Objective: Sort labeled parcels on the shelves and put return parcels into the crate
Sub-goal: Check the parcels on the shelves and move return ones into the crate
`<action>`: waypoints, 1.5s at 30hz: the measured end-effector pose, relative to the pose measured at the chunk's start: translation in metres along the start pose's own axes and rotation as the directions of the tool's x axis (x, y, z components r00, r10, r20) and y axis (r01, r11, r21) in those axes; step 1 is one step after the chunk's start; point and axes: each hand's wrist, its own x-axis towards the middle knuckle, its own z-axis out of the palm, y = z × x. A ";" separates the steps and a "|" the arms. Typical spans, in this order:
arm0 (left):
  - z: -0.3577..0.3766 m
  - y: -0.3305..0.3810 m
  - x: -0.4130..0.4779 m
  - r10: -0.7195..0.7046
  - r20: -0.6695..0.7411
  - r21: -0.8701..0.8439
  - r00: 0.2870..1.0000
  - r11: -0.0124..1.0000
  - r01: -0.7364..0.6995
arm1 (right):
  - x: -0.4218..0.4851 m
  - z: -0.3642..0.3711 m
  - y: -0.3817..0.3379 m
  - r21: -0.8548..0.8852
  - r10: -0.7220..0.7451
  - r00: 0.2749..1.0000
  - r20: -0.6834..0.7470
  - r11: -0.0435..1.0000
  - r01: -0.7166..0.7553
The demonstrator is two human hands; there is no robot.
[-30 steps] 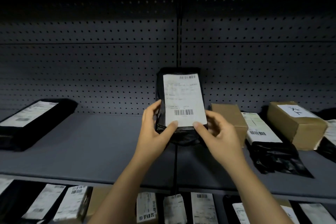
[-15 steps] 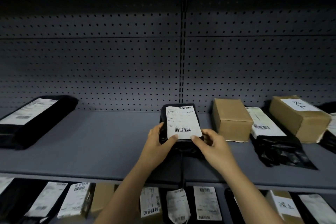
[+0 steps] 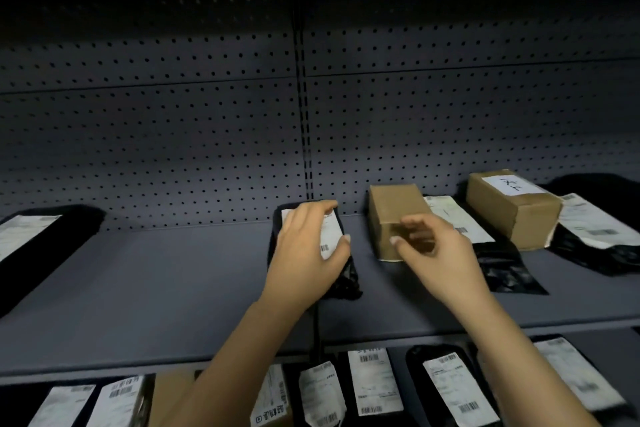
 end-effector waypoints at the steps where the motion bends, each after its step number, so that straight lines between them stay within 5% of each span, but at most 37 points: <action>1: 0.005 0.006 0.005 0.045 0.022 0.021 0.999 0.999 -0.045 | 0.002 -0.008 0.004 -0.033 -0.020 0.999 -0.035 0.999 0.019; 7: 0.048 0.025 0.032 0.121 0.175 0.142 0.977 0.979 -0.147 | 0.020 -0.027 0.031 -0.249 0.052 0.998 -0.024 0.967 -0.056; 14: 0.085 0.023 0.042 -0.139 0.373 0.208 0.917 0.976 0.063 | 0.036 -0.016 0.057 -0.457 0.144 0.977 0.158 0.887 -0.057; 19: 0.086 0.022 0.039 -0.227 0.299 0.076 0.927 0.974 0.214 | 0.036 -0.014 0.064 -0.268 0.013 0.982 0.189 0.963 0.039; 25: 0.078 0.037 0.035 -0.317 0.170 -0.289 0.933 0.889 0.355 | 0.036 -0.019 0.067 0.043 -0.217 0.969 0.115 0.976 0.213; 32: 0.069 0.050 0.038 -0.426 0.101 -0.466 0.899 0.778 0.421 | 0.032 -0.029 0.049 0.088 -0.388 0.922 -0.003 0.918 0.386; 38: 0.066 0.050 0.037 -0.440 0.100 -0.628 0.892 0.668 0.400 | 0.028 -0.033 0.037 0.155 -0.361 0.930 -0.067 0.917 0.367; 45: 0.056 0.051 0.028 -0.386 0.053 -0.735 0.921 0.609 0.298 | 0.017 -0.032 0.019 0.492 -0.222 0.974 -0.054 0.843 0.219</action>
